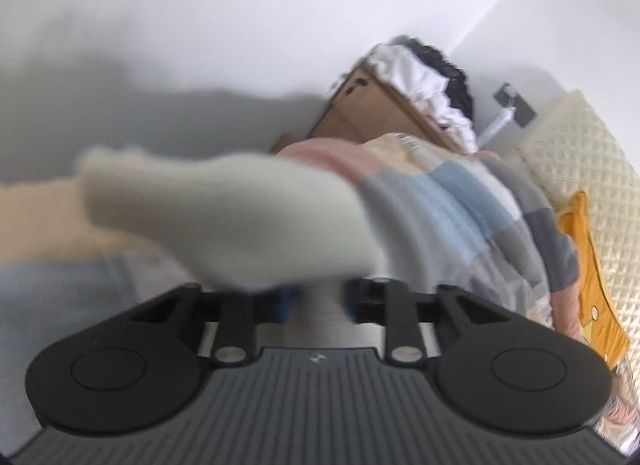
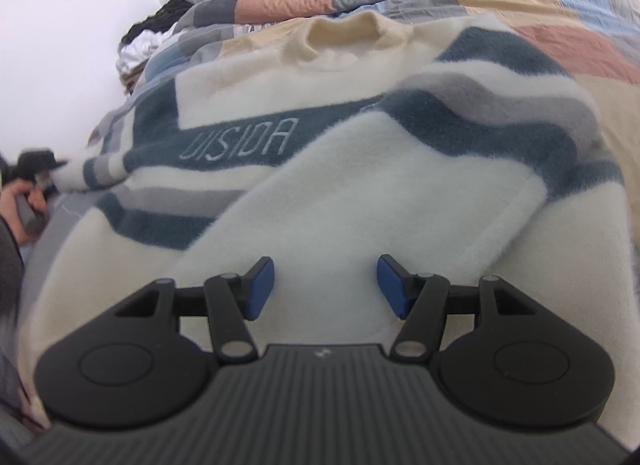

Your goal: Fold large clothes

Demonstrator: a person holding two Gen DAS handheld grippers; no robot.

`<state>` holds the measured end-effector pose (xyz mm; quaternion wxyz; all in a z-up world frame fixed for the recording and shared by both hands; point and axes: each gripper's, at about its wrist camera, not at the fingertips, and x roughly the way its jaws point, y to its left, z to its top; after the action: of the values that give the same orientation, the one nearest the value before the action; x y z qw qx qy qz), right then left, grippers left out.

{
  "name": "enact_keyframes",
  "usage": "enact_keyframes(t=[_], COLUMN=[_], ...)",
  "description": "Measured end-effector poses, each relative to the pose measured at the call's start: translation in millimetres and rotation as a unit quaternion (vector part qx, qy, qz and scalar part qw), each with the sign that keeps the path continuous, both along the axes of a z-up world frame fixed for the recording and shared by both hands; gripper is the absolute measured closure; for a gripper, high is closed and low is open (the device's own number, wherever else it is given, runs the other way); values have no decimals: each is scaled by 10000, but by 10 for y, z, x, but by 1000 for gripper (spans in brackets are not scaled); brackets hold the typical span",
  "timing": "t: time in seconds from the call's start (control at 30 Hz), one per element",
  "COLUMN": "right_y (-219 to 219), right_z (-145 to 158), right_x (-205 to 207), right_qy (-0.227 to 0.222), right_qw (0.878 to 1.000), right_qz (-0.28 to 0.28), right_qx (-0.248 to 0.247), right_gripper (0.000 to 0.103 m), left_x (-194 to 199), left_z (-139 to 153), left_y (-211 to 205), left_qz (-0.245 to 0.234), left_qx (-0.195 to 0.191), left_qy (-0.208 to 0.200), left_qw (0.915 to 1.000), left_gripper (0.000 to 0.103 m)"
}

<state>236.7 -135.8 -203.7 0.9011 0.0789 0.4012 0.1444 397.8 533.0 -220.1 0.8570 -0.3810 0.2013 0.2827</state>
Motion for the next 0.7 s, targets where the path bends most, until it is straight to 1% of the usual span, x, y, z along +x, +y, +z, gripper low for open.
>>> enact_keyframes(t=[0.07, 0.13, 0.17, 0.2, 0.27, 0.3, 0.37, 0.43, 0.53, 0.63, 0.67, 0.7], right_y=[8, 0, -6, -15, -43, -58, -85, -121, -175, -267, -303, -341], right_z=[4, 12, 22, 35, 74, 99, 150, 210, 310, 417, 454, 489], right_x=[10, 16, 13, 4, -25, -46, -96, -156, -244, -332, -360, -391], right_qy=[-8, -15, -26, -42, -121, -177, -266, -364, -541, -733, -792, -849], right_qw=[10000, 10000, 10000, 10000, 9999, 9997, 9994, 9989, 9979, 9965, 9959, 9953], right_qz=[20, 18, 16, 12, 61, 92, 121, 144, 148, 66, 33, 2], right_qx=[-49, -53, -42, -17, 84, 127, 167, 254, 326, 398, 427, 467], right_gripper=[43, 43, 43, 43, 42, 42, 42, 42, 42, 42, 42, 42], left_x=[48, 50, 50, 51, 90, 90, 61, 39, -34, -234, -297, -359], left_z=[175, 425, 569, 738, 1081, 1257, 1605, 1954, 2419, 2773, 2857, 2916], left_y=[-75, -185, -254, -353, -607, -741, -1016, -1339, -1887, -2528, -2751, -2988], left_qz=[-39, -141, -232, -374, -682, -818, -1015, -1206, -1550, -1936, -2105, -2270], left_qx=[186, 468, 659, 950, 1659, 1899, 2229, 2618, 3208, 3636, 3784, 3966], left_qy=[156, 147, 95, 119, 338, 372, 324, 234, 37, -236, -328, -371], left_qw=[9997, 9987, 9975, 9947, 9832, 9777, 9690, 9573, 9344, 9109, 9008, 8887], left_gripper=[85, 86, 86, 86, 87, 87, 87, 87, 87, 87, 87, 87])
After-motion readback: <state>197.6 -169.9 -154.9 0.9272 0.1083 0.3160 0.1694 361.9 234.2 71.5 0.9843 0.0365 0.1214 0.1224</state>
